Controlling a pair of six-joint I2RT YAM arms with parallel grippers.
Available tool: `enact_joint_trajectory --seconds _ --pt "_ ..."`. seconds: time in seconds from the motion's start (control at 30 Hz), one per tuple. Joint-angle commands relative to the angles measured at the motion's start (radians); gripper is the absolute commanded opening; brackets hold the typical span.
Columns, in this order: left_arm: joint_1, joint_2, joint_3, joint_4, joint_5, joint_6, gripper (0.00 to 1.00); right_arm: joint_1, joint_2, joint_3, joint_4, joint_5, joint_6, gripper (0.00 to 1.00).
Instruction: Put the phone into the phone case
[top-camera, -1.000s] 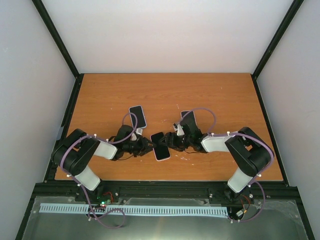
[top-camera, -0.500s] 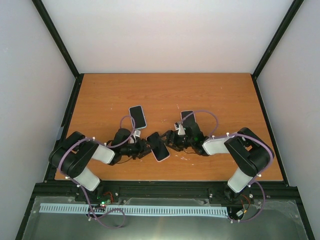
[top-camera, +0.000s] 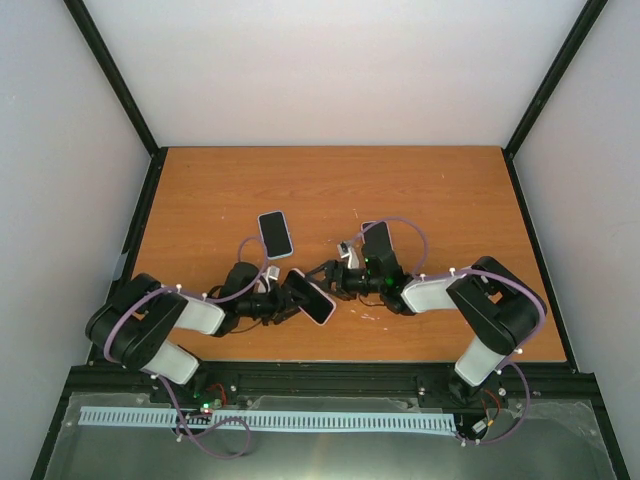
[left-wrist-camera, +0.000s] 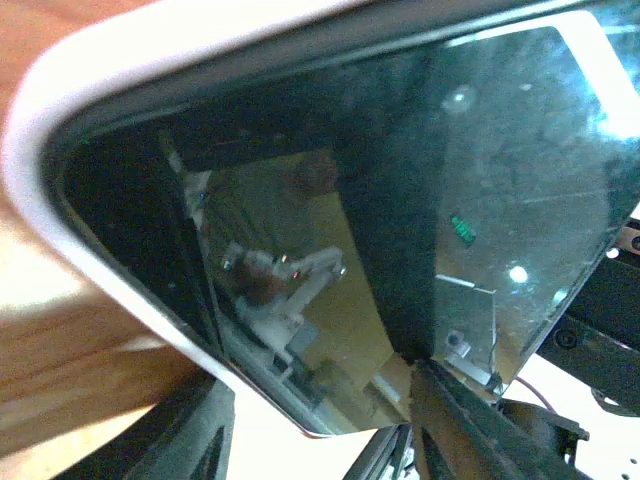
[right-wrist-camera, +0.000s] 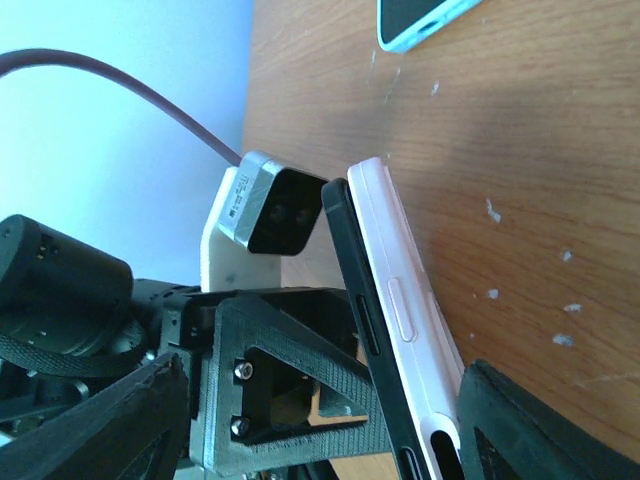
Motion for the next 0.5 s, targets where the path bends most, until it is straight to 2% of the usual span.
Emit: enact_joint_trajectory --seconds 0.0,0.13,0.27,0.37,0.47 --pt "-0.016 -0.033 -0.008 -0.103 -0.052 0.05 0.47 0.036 -0.002 0.004 -0.119 -0.115 -0.079 0.72" --pt "-0.016 -0.077 -0.012 -0.164 -0.091 0.071 0.44 0.035 -0.029 0.016 -0.222 -0.094 -0.159 0.7" --pt "-0.016 -0.11 -0.003 -0.212 -0.112 0.083 0.44 0.035 -0.036 0.037 -0.289 -0.081 -0.211 0.62" --pt "-0.016 -0.13 0.0 -0.239 -0.129 0.086 0.43 0.035 -0.027 0.032 -0.25 -0.109 -0.191 0.52" --pt "-0.016 -0.143 0.0 -0.255 -0.139 0.088 0.43 0.038 -0.021 0.011 -0.145 -0.126 -0.137 0.48"
